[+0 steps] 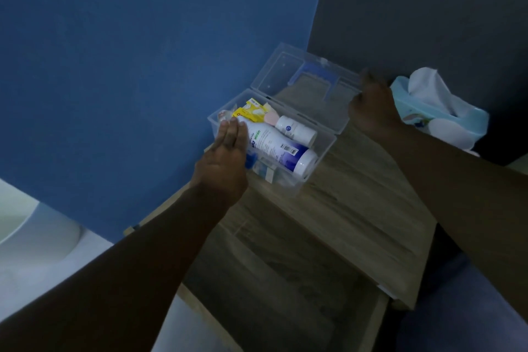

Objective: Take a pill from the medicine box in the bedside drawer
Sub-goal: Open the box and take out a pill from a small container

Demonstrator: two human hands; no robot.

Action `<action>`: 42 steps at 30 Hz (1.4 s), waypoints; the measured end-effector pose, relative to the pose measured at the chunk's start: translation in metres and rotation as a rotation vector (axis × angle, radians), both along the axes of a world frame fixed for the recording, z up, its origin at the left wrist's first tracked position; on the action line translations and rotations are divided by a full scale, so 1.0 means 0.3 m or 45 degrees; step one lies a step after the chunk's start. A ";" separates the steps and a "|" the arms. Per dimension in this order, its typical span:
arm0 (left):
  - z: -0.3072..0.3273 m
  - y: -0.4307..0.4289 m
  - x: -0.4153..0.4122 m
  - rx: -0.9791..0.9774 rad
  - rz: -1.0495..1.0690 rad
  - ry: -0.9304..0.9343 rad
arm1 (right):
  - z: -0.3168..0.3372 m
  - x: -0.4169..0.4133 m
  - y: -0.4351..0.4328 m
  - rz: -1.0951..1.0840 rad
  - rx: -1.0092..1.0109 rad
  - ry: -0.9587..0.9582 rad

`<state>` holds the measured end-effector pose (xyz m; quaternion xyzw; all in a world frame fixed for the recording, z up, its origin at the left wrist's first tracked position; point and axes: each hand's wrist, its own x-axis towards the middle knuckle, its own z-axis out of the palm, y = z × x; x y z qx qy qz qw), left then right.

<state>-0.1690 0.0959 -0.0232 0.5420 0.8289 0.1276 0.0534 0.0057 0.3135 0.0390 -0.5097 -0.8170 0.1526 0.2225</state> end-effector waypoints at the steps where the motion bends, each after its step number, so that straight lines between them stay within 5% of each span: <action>1: 0.001 0.000 0.002 -0.003 0.003 -0.003 | -0.007 -0.002 0.002 -0.025 -0.032 0.060; 4: 0.004 -0.003 0.001 -0.009 0.000 -0.016 | -0.011 -0.017 -0.009 -0.123 -0.095 0.300; 8: 0.007 -0.008 -0.002 -0.006 -0.015 -0.011 | 0.013 -0.079 -0.068 -0.011 0.157 0.381; 14: 0.014 -0.014 -0.003 -0.026 -0.023 -0.007 | 0.030 -0.244 -0.141 0.678 0.018 -0.015; 21: 0.023 -0.016 0.002 -0.032 -0.018 -0.014 | -0.041 -0.315 -0.129 0.758 0.059 -0.393; 38: 0.113 0.010 -0.004 -0.239 -0.061 -0.084 | 0.025 -0.167 -0.244 0.664 -0.031 0.115; 42: 0.192 0.036 0.059 0.088 -0.070 -0.287 | 0.104 -0.039 -0.292 0.692 0.000 0.183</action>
